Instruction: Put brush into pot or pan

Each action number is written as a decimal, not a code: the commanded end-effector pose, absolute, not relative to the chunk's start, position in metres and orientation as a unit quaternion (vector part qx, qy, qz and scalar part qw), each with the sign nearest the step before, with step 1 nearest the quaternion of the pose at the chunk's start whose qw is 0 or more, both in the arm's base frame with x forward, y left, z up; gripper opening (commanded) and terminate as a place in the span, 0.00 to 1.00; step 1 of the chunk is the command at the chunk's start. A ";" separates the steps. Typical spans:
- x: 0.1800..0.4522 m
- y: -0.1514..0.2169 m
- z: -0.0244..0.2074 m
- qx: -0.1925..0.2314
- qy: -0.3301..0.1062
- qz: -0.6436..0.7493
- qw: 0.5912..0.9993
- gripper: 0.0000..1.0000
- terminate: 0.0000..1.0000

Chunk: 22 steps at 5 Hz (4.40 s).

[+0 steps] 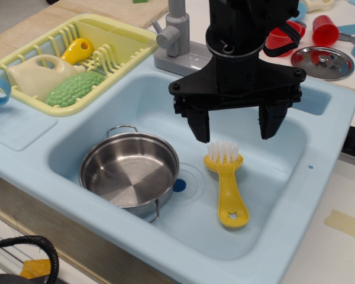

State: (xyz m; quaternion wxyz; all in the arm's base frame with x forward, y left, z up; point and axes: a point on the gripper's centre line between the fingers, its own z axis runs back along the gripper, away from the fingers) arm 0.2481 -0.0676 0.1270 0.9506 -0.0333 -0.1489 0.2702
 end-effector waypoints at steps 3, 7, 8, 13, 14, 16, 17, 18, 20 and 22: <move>0.251 -0.064 0.100 -0.041 -0.130 0.282 0.950 1.00 0.00; 0.254 -0.060 0.054 -0.073 -0.075 0.288 0.952 1.00 0.00; 0.255 -0.062 0.052 -0.074 -0.079 0.293 0.950 0.00 0.00; 0.237 -0.034 0.134 0.008 -0.148 0.351 0.925 0.00 0.00; 0.226 -0.010 0.132 0.015 -0.141 0.385 0.912 0.00 0.00; 0.209 0.019 0.121 0.020 -0.093 0.428 0.899 0.00 0.00; 0.210 0.020 0.113 0.001 -0.070 0.419 0.905 1.00 0.00; 0.210 0.020 0.113 0.001 -0.070 0.419 0.905 1.00 0.00; 0.210 0.020 0.113 0.001 -0.070 0.419 0.905 1.00 0.00; 0.210 0.020 0.113 0.001 -0.070 0.419 0.905 1.00 0.00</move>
